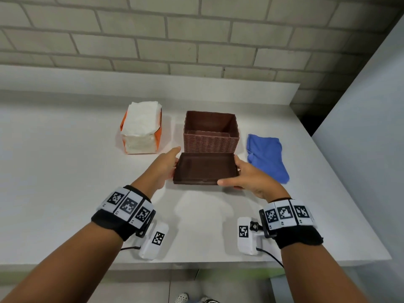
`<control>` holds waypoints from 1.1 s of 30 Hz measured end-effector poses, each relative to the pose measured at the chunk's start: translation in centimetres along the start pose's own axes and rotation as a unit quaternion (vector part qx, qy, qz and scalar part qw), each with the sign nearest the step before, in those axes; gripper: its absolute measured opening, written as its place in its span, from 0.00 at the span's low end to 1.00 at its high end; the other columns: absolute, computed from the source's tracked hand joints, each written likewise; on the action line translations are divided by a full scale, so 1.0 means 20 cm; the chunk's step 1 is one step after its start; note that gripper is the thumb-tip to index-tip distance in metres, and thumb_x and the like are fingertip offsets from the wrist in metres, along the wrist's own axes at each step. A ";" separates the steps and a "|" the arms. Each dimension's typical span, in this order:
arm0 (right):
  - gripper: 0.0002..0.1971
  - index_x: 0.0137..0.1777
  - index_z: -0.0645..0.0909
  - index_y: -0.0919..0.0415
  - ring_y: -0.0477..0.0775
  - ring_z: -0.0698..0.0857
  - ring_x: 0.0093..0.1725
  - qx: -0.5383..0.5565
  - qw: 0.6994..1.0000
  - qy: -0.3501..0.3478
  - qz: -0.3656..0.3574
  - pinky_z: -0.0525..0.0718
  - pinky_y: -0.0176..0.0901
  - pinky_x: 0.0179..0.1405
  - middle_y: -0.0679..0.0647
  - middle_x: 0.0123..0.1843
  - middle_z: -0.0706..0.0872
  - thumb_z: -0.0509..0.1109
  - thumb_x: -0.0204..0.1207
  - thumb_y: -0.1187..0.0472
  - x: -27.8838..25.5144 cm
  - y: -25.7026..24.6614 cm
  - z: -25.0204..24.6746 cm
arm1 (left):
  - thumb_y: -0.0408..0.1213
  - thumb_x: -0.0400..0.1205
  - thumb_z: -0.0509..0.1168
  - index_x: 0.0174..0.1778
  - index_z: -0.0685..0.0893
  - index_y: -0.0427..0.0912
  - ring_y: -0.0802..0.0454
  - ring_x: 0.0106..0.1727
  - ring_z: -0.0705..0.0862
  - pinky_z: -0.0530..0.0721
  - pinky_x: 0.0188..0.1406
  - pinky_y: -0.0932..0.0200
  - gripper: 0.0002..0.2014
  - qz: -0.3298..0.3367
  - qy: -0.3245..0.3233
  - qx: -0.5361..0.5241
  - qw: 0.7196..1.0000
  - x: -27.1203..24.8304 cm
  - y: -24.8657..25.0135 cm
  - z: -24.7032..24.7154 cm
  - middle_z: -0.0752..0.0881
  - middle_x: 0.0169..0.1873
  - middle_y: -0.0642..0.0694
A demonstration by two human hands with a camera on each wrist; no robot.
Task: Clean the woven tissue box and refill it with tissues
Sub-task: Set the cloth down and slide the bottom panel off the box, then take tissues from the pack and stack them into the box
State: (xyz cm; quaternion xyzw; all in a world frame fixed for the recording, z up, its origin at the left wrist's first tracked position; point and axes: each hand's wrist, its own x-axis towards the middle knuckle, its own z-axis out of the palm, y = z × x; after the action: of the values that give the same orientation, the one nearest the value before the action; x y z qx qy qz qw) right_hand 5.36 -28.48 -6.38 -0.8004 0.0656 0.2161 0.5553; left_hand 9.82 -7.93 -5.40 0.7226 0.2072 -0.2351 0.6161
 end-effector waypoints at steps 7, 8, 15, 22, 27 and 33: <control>0.50 0.82 0.53 0.59 0.58 0.67 0.79 -0.193 0.977 0.049 0.082 0.70 0.51 0.78 0.56 0.81 0.65 0.81 0.67 0.56 0.03 0.00 0.00 | 0.57 0.85 0.52 0.73 0.73 0.37 0.41 0.70 0.77 0.74 0.72 0.46 0.30 0.025 0.026 0.044 0.998 0.02 -0.04 0.06 0.78 0.70 0.39; 0.49 0.82 0.53 0.60 0.59 0.68 0.78 -0.217 0.971 0.054 0.089 0.72 0.51 0.76 0.57 0.81 0.66 0.80 0.67 0.55 0.03 -0.01 0.00 | 0.57 0.85 0.52 0.72 0.73 0.37 0.40 0.71 0.77 0.73 0.72 0.45 0.29 0.026 0.027 0.048 0.998 0.03 -0.03 0.06 0.77 0.71 0.39; 0.40 0.79 0.59 0.66 0.62 0.74 0.73 -0.369 0.917 0.041 0.145 0.78 0.48 0.65 0.62 0.77 0.71 0.75 0.73 0.53 0.02 -0.22 0.02 | 0.52 0.86 0.53 0.75 0.69 0.38 0.40 0.75 0.72 0.70 0.73 0.45 0.26 0.047 0.041 0.086 0.994 0.03 0.00 0.02 0.73 0.75 0.39; 0.34 0.78 0.65 0.66 0.62 0.73 0.75 -0.427 0.903 0.049 0.017 0.72 0.48 0.71 0.62 0.77 0.72 0.69 0.77 0.50 0.04 -0.56 0.14 | 0.47 0.81 0.64 0.78 0.66 0.40 0.40 0.76 0.70 0.71 0.72 0.48 0.31 0.114 0.141 0.093 0.979 0.10 0.11 -0.25 0.69 0.77 0.40; 0.30 0.79 0.63 0.63 0.65 0.66 0.78 -0.489 0.869 0.025 -0.070 0.66 0.52 0.76 0.61 0.78 0.70 0.62 0.81 0.50 0.22 -0.76 0.32 | 0.42 0.80 0.64 0.77 0.64 0.40 0.38 0.74 0.68 0.74 0.69 0.47 0.30 0.079 0.239 0.068 0.965 0.18 0.17 -0.44 0.62 0.75 0.38; 0.31 0.83 0.54 0.58 0.64 0.51 0.84 -0.551 0.823 0.003 -0.141 0.61 0.61 0.80 0.60 0.83 0.58 0.59 0.82 0.55 0.59 -0.83 0.56 | 0.45 0.68 0.64 0.73 0.68 0.38 0.38 0.70 0.74 0.76 0.68 0.43 0.36 0.025 0.239 -0.040 0.970 0.30 0.18 -0.57 0.72 0.72 0.39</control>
State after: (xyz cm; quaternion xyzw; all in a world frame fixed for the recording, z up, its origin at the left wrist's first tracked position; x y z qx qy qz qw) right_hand 18.66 -10.37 -0.21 -0.9741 -0.1764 0.1335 0.0465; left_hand 17.83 2.80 -4.62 0.7373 0.3400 -0.0317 0.5829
